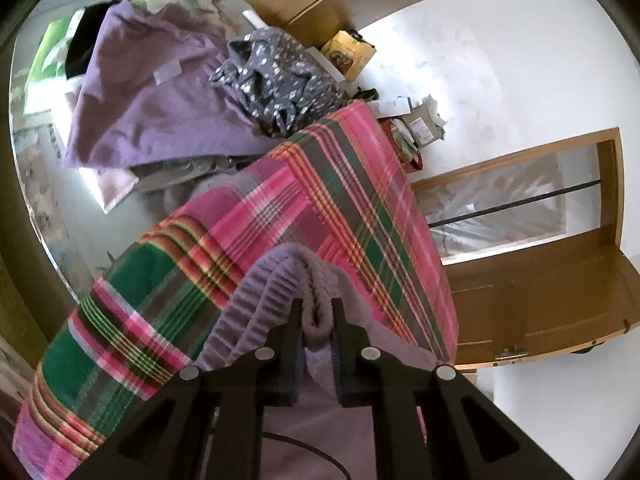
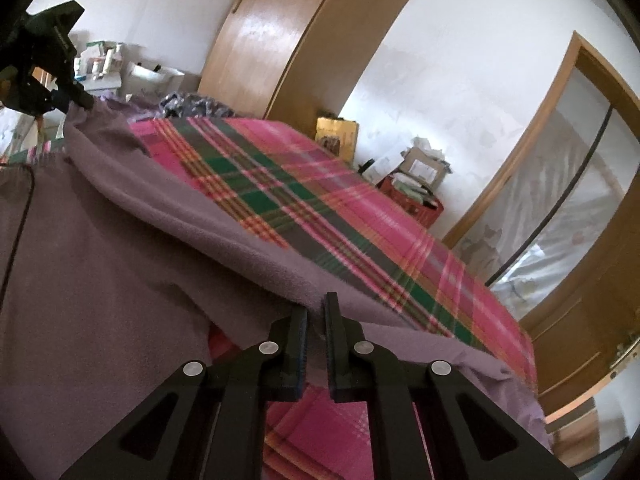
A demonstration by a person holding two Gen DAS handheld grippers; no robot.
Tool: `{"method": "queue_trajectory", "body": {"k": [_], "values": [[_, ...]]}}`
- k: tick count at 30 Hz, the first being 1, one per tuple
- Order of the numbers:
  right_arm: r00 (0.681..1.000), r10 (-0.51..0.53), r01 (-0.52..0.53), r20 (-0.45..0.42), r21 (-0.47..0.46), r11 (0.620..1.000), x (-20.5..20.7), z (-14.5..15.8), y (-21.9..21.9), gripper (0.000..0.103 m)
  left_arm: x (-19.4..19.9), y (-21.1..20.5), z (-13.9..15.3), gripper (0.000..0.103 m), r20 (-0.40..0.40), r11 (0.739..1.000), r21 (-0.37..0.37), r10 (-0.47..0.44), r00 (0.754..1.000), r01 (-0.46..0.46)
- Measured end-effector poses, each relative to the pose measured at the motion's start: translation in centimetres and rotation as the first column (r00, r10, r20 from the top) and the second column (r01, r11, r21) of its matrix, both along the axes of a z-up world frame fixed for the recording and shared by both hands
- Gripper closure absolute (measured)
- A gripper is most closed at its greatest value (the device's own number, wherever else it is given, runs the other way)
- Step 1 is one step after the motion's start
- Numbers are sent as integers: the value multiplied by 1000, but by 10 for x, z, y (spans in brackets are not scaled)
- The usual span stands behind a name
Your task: Fold clothes
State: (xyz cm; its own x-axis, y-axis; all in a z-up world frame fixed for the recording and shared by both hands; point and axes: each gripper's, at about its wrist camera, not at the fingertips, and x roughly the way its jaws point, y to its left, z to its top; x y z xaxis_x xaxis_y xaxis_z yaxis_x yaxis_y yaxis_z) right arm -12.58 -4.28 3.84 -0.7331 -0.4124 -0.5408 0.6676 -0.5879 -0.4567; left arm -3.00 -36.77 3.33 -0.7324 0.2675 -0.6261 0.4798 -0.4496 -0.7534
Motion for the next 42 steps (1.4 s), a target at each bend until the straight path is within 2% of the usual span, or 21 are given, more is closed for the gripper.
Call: {"method": "queue_trajectory", "body": {"k": [6, 12, 18, 27, 32, 36, 42], "values": [[1000, -3, 3, -28, -5, 1000, 11, 13, 2, 96, 0, -6, 5, 91, 37, 999, 17, -30, 999, 30], [999, -11, 11, -52, -3, 1000, 26, 24, 2, 97, -5, -3, 18, 91, 86, 995, -20, -101, 991, 103], [998, -39, 40, -53, 8, 999, 34, 28, 1, 97, -7, 0, 28, 91, 116, 988, -18, -152, 982, 155], [993, -76, 77, -86, 14, 997, 56, 37, 4, 97, 6, -2, 35, 91, 158, 987, -3, -161, 974, 163], [991, -86, 89, -104, 23, 996, 71, 38, 4, 97, 13, 2, 35, 91, 183, 981, -22, -186, 965, 193], [990, -95, 98, -106, 27, 995, 80, 36, 6, 97, 21, 0, 32, 91, 192, 983, 10, -181, 964, 183], [990, -100, 103, -100, 16, 995, 97, 34, 12, 97, 30, -2, 30, 91, 215, 981, 18, -192, 958, 193]]}}
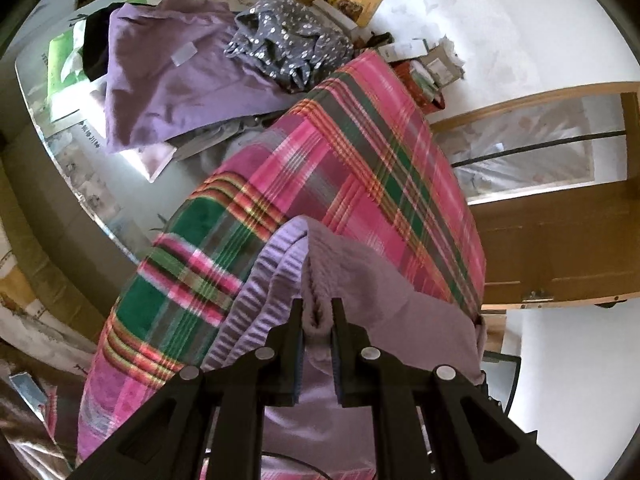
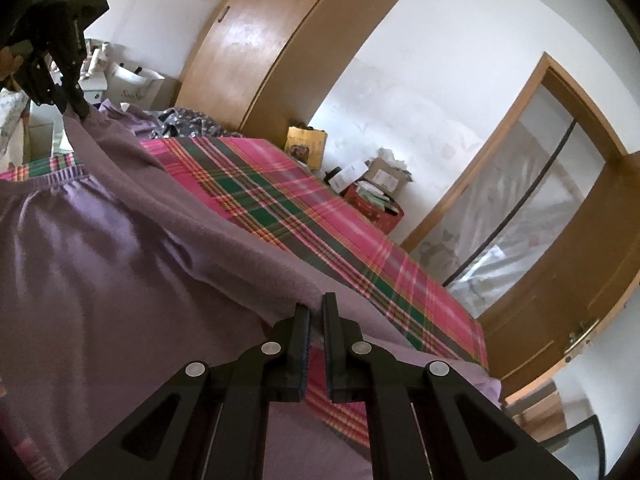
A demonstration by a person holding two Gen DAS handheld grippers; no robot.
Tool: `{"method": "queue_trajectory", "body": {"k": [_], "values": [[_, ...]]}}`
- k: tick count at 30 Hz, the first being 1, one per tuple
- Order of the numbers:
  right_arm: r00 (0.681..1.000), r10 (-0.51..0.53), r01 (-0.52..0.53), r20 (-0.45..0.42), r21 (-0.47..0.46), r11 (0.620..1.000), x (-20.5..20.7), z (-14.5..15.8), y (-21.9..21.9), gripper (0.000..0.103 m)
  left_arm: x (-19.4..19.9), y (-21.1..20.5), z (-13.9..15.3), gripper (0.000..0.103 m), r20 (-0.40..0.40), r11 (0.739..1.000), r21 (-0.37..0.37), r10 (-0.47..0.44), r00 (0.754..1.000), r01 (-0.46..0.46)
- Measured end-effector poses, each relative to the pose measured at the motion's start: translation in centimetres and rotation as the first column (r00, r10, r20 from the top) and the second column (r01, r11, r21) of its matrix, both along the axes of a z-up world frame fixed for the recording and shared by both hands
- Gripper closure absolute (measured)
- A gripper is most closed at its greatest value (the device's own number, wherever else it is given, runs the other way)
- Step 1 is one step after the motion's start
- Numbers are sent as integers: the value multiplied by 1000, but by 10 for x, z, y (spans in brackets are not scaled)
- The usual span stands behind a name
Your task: Fold clothes
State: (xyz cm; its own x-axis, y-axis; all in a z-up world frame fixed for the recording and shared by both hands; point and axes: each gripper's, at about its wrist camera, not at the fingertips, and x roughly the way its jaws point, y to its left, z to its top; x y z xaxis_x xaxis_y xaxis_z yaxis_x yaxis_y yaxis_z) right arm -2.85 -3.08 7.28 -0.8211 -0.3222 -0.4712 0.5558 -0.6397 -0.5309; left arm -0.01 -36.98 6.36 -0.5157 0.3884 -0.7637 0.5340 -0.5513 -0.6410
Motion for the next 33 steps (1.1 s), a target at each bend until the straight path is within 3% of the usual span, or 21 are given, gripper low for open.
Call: {"method": "queue_trajectory", "body": {"k": [10, 33], "values": [[1000, 2, -2, -4, -10, 1000, 30, -2, 9, 97, 13, 7, 2, 91, -7, 1000, -15, -19, 1000, 19], [1000, -4, 5, 21, -53, 999, 94, -18, 32, 97, 65, 20, -22, 91, -38, 999, 46, -17, 999, 19]]}}
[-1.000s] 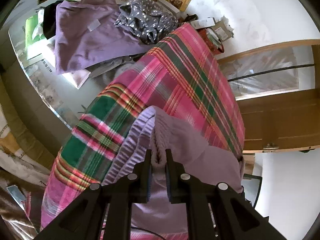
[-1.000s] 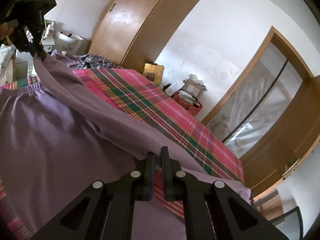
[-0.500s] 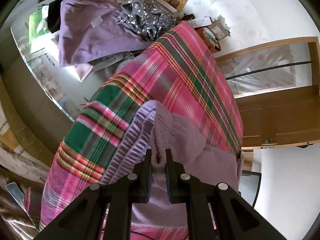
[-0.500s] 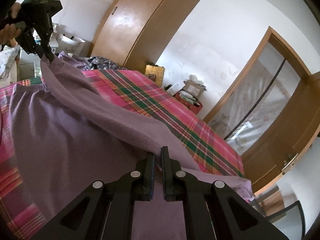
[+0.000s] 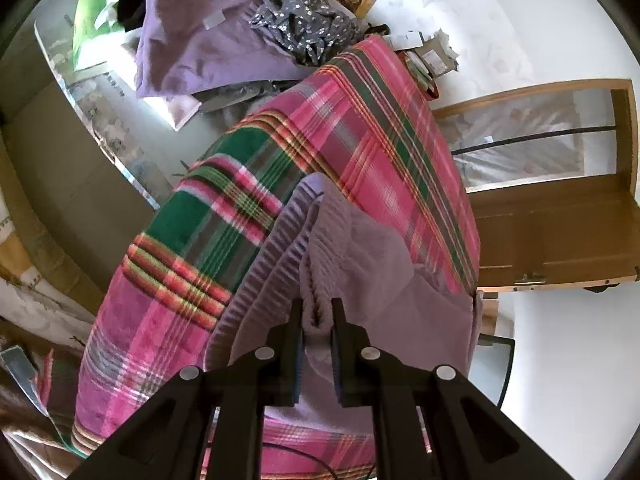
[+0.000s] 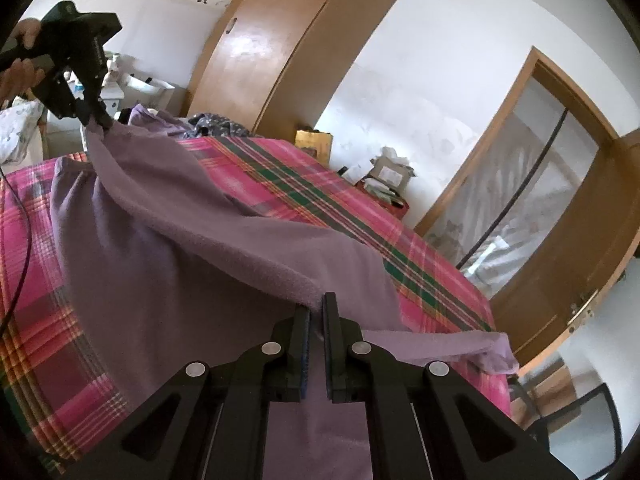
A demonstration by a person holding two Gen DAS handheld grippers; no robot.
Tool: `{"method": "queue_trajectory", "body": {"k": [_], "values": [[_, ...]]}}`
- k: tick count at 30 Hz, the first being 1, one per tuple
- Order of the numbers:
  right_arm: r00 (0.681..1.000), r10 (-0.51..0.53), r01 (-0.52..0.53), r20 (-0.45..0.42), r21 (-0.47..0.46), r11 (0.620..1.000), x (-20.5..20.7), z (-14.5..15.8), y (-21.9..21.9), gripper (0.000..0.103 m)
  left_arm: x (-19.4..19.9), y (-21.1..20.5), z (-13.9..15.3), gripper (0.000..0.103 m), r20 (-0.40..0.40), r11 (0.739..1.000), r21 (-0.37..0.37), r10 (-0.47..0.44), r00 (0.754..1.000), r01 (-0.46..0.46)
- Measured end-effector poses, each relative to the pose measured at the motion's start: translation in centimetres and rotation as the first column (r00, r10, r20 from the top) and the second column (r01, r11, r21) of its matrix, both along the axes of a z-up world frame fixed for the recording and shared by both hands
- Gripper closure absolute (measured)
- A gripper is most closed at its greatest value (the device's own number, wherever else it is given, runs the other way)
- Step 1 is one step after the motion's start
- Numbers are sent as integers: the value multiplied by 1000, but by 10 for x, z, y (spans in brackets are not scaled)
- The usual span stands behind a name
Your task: Fold clothes
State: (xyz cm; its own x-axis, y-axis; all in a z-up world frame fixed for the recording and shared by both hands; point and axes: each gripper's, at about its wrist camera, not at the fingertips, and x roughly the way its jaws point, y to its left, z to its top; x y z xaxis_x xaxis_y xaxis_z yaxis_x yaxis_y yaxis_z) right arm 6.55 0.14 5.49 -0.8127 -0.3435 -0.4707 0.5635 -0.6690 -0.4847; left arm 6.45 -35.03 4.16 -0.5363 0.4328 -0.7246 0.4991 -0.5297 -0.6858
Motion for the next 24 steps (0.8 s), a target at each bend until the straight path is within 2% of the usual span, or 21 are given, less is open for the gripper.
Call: {"method": "queue_trajectory", "body": {"k": [6, 17, 24], "values": [[1000, -6, 6, 8, -10, 1000, 13, -5, 8, 97, 8, 2, -8, 91, 0, 1000, -4, -2, 1000, 2], [996, -32, 33, 78, -19, 999, 30, -30, 17, 97, 22, 5, -31, 91, 17, 1000, 13, 7, 1000, -7], [997, -39, 40, 61, -15, 999, 41, -31, 18, 97, 31, 7, -32, 91, 0, 1000, 28, 7, 1000, -7]]}}
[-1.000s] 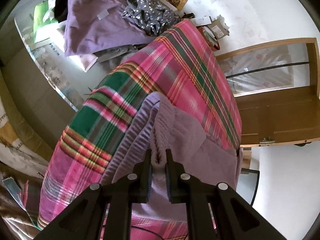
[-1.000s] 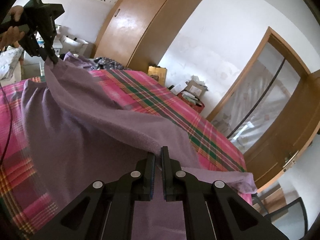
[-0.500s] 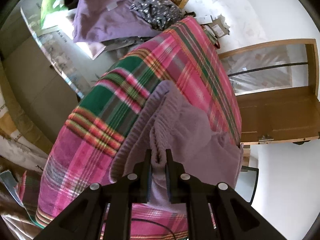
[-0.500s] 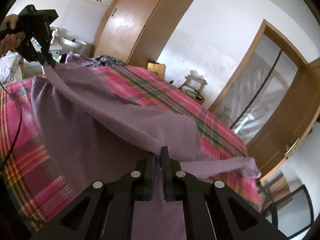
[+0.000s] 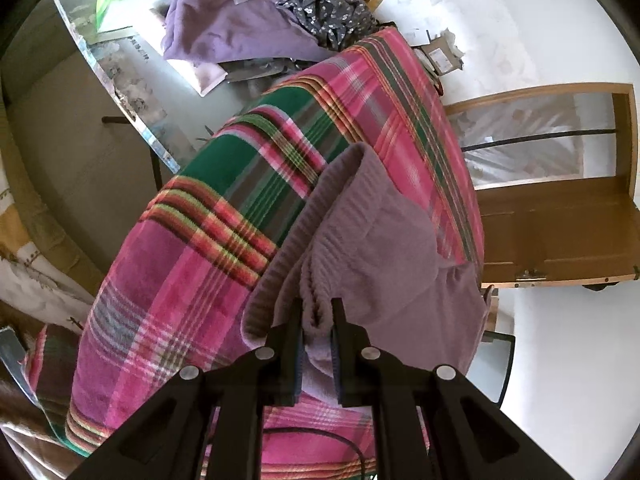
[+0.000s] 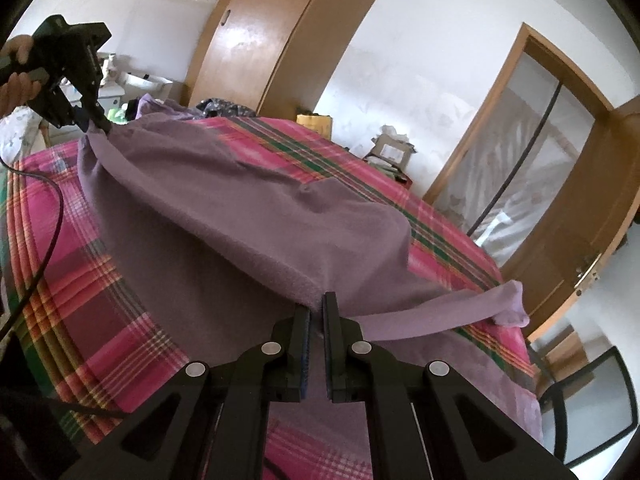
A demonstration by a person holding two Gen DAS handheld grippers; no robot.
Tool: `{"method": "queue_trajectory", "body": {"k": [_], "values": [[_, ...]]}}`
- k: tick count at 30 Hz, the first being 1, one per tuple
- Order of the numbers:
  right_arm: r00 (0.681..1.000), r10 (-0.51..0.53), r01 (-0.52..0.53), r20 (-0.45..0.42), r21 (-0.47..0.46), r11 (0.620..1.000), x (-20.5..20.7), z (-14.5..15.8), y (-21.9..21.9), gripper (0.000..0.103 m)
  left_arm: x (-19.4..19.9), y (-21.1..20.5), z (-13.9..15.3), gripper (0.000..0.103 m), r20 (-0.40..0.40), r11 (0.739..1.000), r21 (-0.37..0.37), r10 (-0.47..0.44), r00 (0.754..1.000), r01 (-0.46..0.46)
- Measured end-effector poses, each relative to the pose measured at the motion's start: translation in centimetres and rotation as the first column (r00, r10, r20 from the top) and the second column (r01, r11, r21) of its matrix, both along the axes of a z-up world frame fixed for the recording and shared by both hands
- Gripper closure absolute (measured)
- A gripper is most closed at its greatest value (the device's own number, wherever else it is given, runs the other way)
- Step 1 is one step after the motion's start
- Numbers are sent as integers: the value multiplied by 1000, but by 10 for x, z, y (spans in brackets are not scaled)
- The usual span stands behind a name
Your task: Fold clothes
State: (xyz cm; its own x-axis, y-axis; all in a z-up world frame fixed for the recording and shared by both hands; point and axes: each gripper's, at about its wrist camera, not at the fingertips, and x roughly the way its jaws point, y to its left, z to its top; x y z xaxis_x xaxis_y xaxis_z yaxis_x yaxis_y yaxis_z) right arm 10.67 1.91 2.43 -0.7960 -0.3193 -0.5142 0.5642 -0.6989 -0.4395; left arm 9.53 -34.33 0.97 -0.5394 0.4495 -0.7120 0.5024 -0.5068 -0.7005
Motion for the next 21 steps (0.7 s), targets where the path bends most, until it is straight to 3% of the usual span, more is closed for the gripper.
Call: {"method": "queue_trajectory", "body": {"k": [21], "values": [[998, -4, -2, 64, 85, 996, 11, -26, -5, 97, 8, -2, -13, 91, -4, 1000, -5, 12, 1000, -12]]}}
